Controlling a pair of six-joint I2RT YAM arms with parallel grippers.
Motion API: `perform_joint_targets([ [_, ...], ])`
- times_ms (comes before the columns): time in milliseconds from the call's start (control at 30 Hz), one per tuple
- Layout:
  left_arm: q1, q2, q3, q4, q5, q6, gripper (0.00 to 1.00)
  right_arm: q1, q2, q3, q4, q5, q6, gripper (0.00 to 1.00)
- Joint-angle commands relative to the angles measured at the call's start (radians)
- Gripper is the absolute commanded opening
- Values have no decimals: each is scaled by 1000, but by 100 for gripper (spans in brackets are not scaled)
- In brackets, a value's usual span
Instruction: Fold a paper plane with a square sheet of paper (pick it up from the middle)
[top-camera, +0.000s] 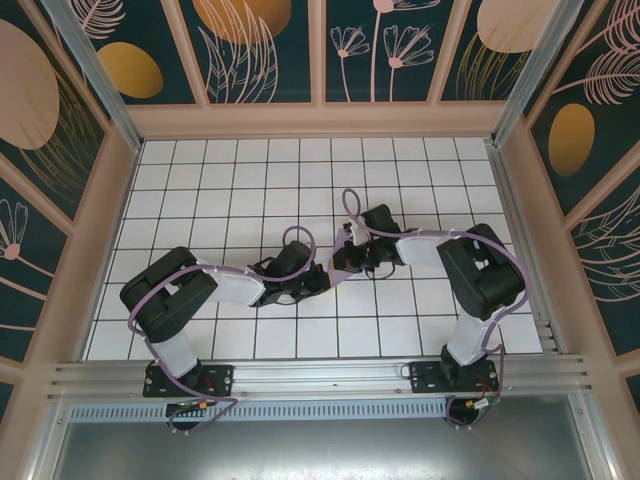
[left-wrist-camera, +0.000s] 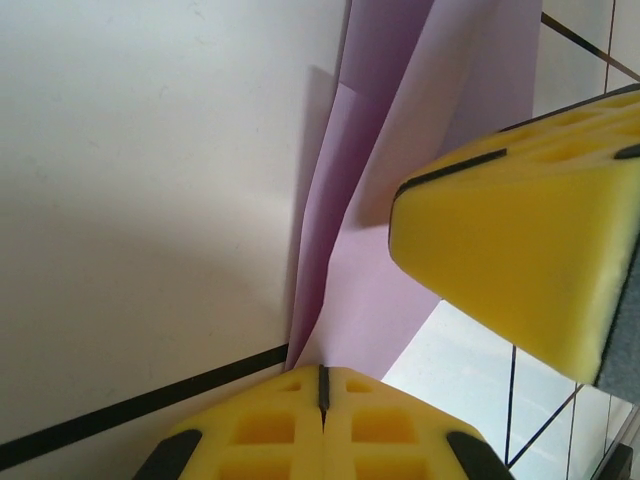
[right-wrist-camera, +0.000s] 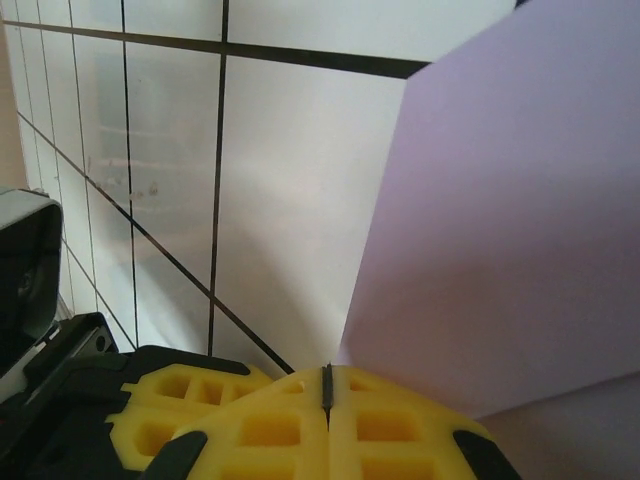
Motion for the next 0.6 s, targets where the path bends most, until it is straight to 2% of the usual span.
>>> perform_joint_targets([
  [0,0,27,-19,-90,-23,-10,0,28,7,-15,10,7,-32,0],
  [300,0,25,-23,-108,-26,-6,0,20,84,-7,-13,-5,-73,0],
  [567,1,21,-76,-95,-18,-22,0,-153,107,22,14,33,-42,0],
])
